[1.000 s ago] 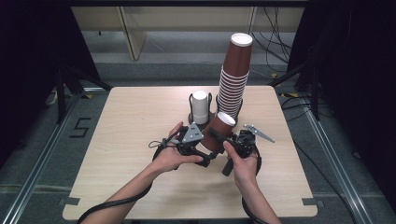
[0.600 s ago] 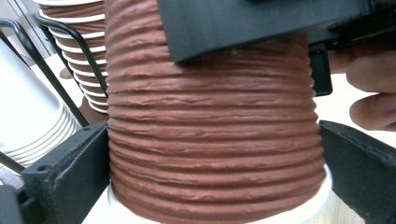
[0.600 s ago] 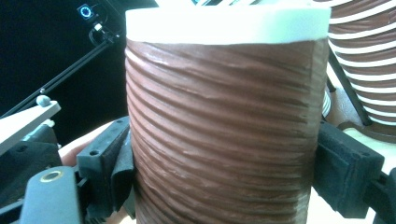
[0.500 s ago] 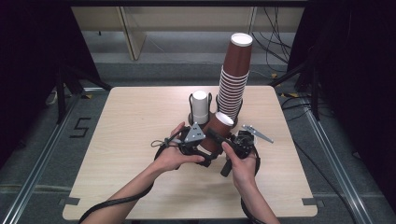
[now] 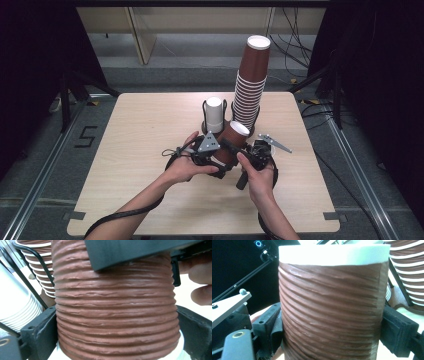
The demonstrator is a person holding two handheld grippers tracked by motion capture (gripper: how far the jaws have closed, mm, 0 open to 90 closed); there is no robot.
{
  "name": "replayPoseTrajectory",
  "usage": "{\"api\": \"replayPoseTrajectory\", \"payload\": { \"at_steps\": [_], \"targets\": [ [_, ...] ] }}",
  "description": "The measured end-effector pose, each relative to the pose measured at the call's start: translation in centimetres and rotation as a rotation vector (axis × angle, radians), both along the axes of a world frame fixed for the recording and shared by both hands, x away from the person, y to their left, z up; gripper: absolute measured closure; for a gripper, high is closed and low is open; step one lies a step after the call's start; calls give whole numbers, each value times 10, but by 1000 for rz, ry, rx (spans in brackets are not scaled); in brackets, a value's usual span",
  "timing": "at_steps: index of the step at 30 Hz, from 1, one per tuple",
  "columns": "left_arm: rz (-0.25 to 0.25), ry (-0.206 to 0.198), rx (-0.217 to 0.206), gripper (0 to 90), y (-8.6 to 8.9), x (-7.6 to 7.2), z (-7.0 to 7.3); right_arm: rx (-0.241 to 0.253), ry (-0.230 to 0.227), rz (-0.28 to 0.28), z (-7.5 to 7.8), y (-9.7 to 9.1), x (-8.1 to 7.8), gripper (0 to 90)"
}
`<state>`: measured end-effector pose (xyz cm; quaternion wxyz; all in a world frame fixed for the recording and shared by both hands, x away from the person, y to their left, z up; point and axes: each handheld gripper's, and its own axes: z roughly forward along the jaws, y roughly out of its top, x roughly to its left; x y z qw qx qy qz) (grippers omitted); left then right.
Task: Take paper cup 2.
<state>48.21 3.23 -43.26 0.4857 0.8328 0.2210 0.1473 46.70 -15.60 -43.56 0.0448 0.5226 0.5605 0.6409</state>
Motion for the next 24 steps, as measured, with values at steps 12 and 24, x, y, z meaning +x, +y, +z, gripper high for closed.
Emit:
{"api": "replayPoseTrajectory", "payload": {
  "at_steps": [12,24],
  "targets": [
    [-13,-16,-10,90,1,-2,2,-9,0,19,3,0,2,98],
    [-12,-18,11,93,5,-3,4,-24,-14,39,7,-1,1,40]
  ]
}}
